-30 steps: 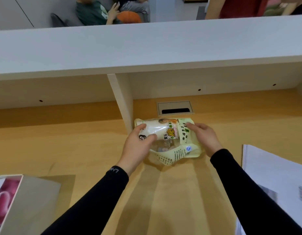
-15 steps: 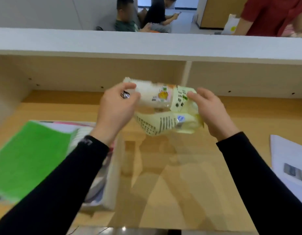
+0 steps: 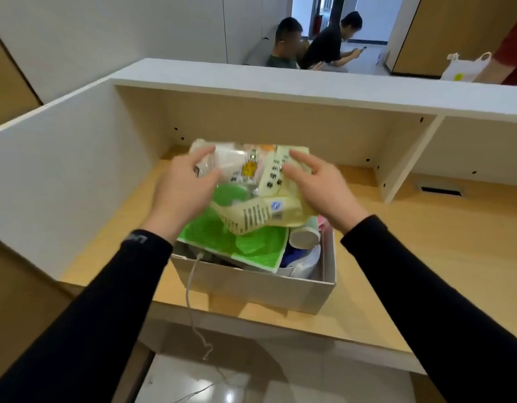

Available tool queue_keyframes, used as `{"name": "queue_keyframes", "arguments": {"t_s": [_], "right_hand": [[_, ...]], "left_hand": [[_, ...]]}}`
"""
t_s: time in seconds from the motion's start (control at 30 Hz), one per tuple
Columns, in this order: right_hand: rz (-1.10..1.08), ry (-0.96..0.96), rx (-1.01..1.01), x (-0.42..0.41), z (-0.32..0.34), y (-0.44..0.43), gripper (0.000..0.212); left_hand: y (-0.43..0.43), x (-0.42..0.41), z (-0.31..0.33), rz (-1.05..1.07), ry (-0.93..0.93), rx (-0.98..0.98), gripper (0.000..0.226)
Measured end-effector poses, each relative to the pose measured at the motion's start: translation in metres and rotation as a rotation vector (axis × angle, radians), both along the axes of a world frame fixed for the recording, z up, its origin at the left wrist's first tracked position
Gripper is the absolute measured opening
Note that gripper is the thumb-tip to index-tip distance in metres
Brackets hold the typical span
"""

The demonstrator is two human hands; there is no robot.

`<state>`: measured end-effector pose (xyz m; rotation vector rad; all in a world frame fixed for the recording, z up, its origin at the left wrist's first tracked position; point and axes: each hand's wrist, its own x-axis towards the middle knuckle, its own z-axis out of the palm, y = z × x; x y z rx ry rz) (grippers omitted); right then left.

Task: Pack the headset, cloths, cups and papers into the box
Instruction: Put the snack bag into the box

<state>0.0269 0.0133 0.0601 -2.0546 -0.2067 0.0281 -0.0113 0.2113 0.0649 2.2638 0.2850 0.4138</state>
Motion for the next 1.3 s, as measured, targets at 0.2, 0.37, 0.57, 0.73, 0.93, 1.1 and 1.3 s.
{"name": "queue_keyframes", "arguments": {"t_s": [0.2,0.37,0.57,0.73,0.93,1.1,1.3], "right_hand": [[-0.107,-0.092,-0.634,-0.017,-0.070,0.010,0.059],[-0.158,-0.176,-0.806,-0.019,-0.082,0.011,0.059],[-0.101,-0.065,-0.648,-0.017,-0.060,0.005,0.064],[-0.182,-0.089,-0.180,-0.030,-0.038,-0.015,0.066],[-0.276,0.014,-0.019,-0.029,-0.037,-0.059,0.055],[-0.412,0.102,0.096,-0.030,-0.054,-0.141,0.049],[-0.670,0.190,0.254,-0.036,-0.080,-0.289,0.045]], "left_hand": [[-0.003,-0.006,-0.064,-0.115,0.328,0.387,0.065],[-0.005,0.004,-0.076,-0.151,0.335,0.461,0.068],[-0.004,0.007,-0.052,-0.126,0.342,0.473,0.065],[-0.034,0.002,-0.014,-0.114,-0.014,0.410,0.052],[-0.109,0.004,-0.009,-0.369,-0.183,0.365,0.033],[-0.195,0.013,-0.023,-0.605,-0.168,0.400,0.029],[-0.334,0.021,-0.058,-0.834,0.040,0.386,0.032]]}}
